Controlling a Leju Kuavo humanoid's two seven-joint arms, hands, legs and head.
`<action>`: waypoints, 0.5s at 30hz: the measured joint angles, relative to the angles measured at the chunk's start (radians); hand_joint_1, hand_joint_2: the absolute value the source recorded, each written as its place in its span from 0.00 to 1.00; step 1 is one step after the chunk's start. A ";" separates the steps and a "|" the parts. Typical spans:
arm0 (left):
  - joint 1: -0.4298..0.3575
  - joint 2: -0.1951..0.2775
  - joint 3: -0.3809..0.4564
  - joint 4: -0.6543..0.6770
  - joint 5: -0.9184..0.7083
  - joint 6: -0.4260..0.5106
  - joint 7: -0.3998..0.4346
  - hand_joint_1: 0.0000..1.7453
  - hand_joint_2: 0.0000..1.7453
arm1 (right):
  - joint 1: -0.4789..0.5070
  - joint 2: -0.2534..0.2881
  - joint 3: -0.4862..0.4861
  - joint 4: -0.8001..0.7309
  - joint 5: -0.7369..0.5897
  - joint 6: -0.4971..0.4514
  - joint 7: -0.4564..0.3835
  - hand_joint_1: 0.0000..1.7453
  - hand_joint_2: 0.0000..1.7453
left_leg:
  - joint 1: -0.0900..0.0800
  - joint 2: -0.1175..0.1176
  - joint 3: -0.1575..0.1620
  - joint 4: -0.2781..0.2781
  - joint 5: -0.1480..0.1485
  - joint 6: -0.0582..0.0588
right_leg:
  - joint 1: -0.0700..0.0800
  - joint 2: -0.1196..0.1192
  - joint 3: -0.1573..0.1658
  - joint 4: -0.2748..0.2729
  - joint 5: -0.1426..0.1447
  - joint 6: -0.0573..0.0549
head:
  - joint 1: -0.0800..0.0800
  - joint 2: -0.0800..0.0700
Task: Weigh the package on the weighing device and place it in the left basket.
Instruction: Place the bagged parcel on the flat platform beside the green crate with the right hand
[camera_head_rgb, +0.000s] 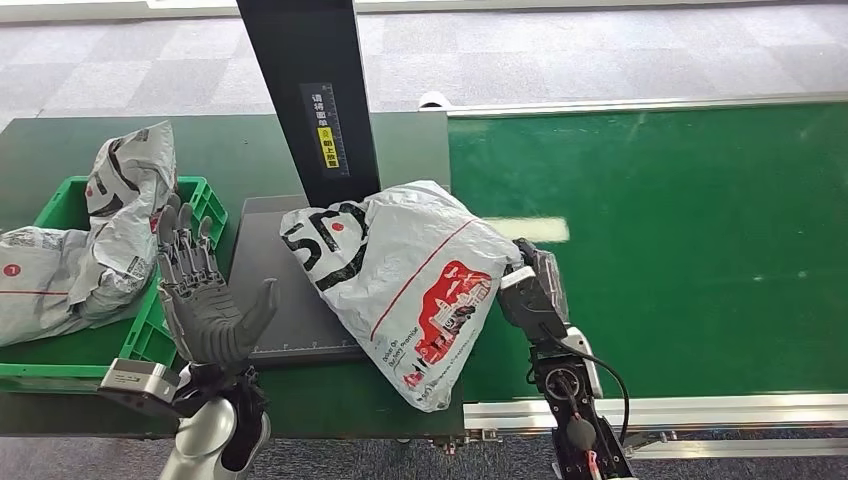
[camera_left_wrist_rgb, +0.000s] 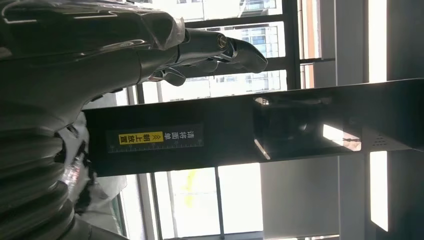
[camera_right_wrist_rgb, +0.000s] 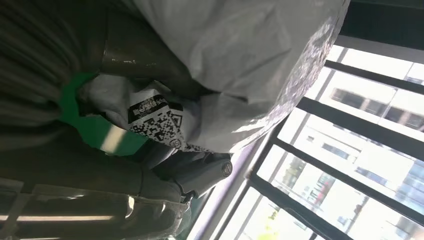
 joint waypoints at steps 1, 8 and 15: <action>-0.004 0.000 0.002 0.005 0.000 -0.002 0.001 0.00 1.00 | -0.021 0.001 -0.002 0.062 -0.001 -0.001 0.008 0.00 1.00 | 0.000 0.000 0.000 0.000 0.000 0.000 | 0.000 0.000 0.000 0.000 0.000 0.000 | 0.000 0.000; -0.027 0.001 0.003 0.042 -0.002 -0.015 0.014 0.00 1.00 | -0.106 -0.002 -0.029 0.349 -0.001 0.014 0.053 0.00 0.00 | 0.000 0.000 -0.001 0.000 0.000 0.000 | 0.000 0.000 -0.001 0.000 0.000 0.000 | 0.000 0.000; -0.041 0.001 0.003 0.071 -0.009 -0.036 0.021 0.00 1.00 | -0.121 -0.009 -0.084 0.439 -0.096 0.190 -0.016 0.00 0.00 | 0.000 0.000 -0.001 0.000 0.000 0.000 | 0.000 0.000 -0.002 0.000 0.000 0.000 | 0.000 0.000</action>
